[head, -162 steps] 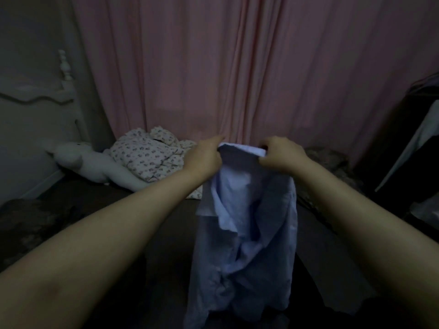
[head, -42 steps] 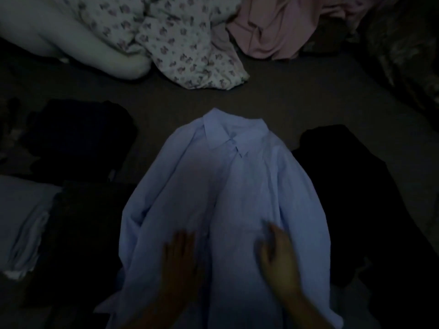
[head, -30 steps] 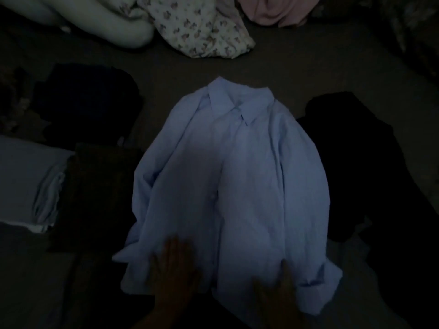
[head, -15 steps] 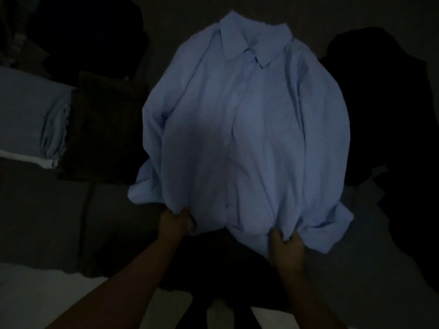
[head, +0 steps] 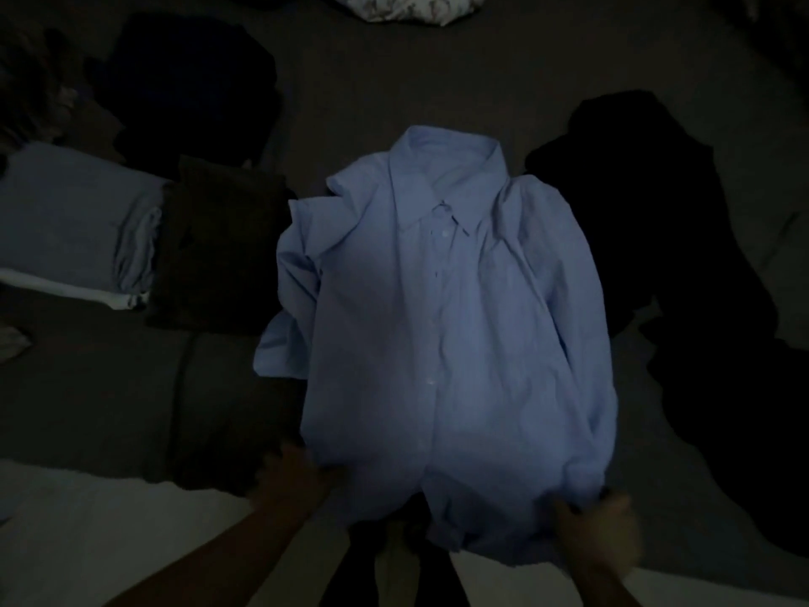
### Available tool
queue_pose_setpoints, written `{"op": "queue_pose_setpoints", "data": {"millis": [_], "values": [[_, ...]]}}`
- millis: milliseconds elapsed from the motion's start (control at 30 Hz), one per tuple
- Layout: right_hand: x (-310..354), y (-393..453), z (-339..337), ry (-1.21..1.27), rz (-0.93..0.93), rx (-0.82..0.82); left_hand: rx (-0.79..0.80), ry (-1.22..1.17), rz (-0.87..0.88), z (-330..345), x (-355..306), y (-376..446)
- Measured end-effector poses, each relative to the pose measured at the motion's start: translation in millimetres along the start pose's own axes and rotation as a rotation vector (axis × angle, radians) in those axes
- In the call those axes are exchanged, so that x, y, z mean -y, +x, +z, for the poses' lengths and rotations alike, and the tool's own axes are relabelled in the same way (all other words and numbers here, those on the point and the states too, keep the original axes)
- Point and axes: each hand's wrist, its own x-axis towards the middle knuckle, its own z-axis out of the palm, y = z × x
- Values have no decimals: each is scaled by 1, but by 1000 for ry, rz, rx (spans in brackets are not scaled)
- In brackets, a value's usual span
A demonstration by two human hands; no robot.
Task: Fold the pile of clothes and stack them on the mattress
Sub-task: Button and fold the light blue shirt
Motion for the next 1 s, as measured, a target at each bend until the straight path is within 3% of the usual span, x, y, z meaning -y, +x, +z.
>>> {"op": "queue_pose_setpoints", "data": {"millis": [33,67,133,200,267,333,433,533,633,867,1000], "values": [[8,4,3,-11,-52,-91,-171,16,34,-4,-10,-1],[22,4,-2,-32,-218,-175,-295,9,160,-5,-19,7],[50,10,-2,-93,-679,-190,-519,75,556,-17,-50,7],[85,16,10,-15,-1018,-79,-560,191,940,-26,-88,11],[127,29,31,46,-1221,6,-487,294,1063,-27,-127,25],[171,49,53,68,-1275,68,-376,261,1008,-25,-160,45],[211,86,74,25,-1211,109,-291,351,769,-26,-179,83],[212,108,79,55,-1141,145,-363,449,765,-15,-163,114],[204,114,77,172,-1154,98,-411,229,779,-3,-158,115],[213,114,79,321,-1018,66,-547,70,465,-4,-205,102],[230,111,78,382,-968,-7,-543,52,407,-10,-209,100]]}}
